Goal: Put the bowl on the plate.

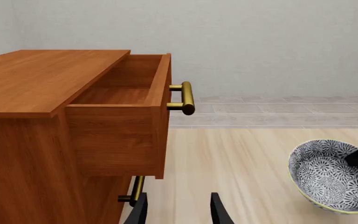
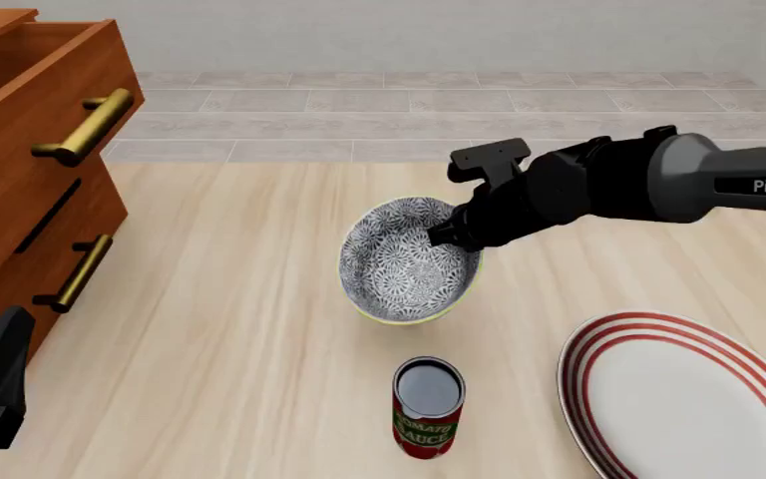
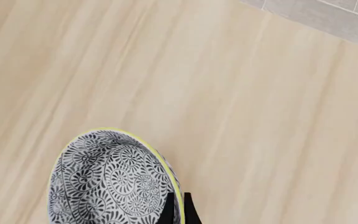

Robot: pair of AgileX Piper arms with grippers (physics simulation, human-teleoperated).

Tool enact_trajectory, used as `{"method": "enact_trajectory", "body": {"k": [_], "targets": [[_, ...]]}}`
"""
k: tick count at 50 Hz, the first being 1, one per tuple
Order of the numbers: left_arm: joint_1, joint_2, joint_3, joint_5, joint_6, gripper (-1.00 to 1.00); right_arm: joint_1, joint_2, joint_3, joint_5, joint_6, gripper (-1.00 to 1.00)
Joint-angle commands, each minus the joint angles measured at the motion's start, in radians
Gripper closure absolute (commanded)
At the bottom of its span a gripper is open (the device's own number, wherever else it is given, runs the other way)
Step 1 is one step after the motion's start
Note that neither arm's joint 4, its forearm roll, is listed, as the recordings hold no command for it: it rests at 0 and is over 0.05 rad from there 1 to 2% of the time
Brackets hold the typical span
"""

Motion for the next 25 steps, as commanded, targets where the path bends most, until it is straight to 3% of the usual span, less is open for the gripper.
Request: {"method": "enact_trajectory", "body": {"k": [1, 25], "targets": [[0.0, 0.0, 0.0, 0.0, 0.0, -1.0, -0.004, -0.041, -0.038, 0.034, 0.004, 1.0], [0.0, 0.0, 0.0, 0.0, 0.0, -1.0, -0.058, -0.222, 0.04, 0.069, -0.004, 1.0]]}}
